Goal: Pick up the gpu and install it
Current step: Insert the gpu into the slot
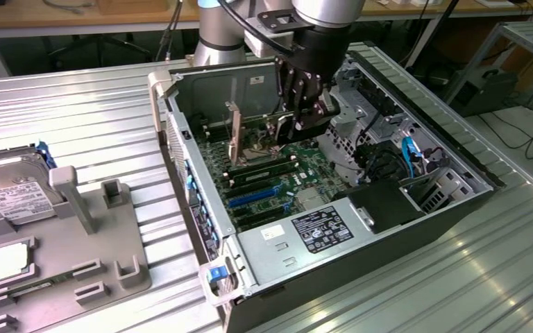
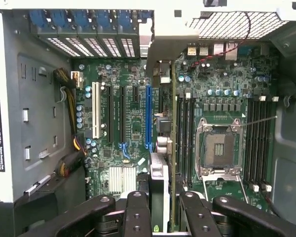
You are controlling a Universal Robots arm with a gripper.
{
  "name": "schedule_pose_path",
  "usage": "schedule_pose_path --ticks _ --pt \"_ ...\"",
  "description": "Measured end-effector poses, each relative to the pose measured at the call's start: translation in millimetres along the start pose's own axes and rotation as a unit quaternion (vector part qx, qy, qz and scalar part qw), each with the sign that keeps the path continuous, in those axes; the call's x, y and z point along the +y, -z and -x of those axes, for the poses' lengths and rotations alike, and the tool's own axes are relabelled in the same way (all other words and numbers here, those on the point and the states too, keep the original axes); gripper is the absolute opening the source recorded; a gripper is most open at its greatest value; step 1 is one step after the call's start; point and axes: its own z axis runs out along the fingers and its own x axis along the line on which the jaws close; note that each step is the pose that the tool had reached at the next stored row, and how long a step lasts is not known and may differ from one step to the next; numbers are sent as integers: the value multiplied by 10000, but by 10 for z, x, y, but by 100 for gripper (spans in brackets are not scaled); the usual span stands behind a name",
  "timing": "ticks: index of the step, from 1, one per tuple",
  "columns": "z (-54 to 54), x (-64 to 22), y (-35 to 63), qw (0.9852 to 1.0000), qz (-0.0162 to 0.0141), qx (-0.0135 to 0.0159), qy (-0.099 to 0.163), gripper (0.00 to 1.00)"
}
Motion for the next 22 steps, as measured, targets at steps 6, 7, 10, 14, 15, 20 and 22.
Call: schedule_pose_path --ticks 6,7,10,14,15,20,22 --pt "0 53 -44 10000 8 1 0 28" --pt "0 54 -62 10000 11 1 0 28" --pt "0 57 -116 10000 21 0 0 28" --pt "0 64 -184 9998 83 1 -155 28" --pt "-1 65 -191 9998 83 1 -172 28" --pt "-4 80 -225 9998 96 2 -173 28" --pt "-6 101 -236 9998 100 3 -171 28"
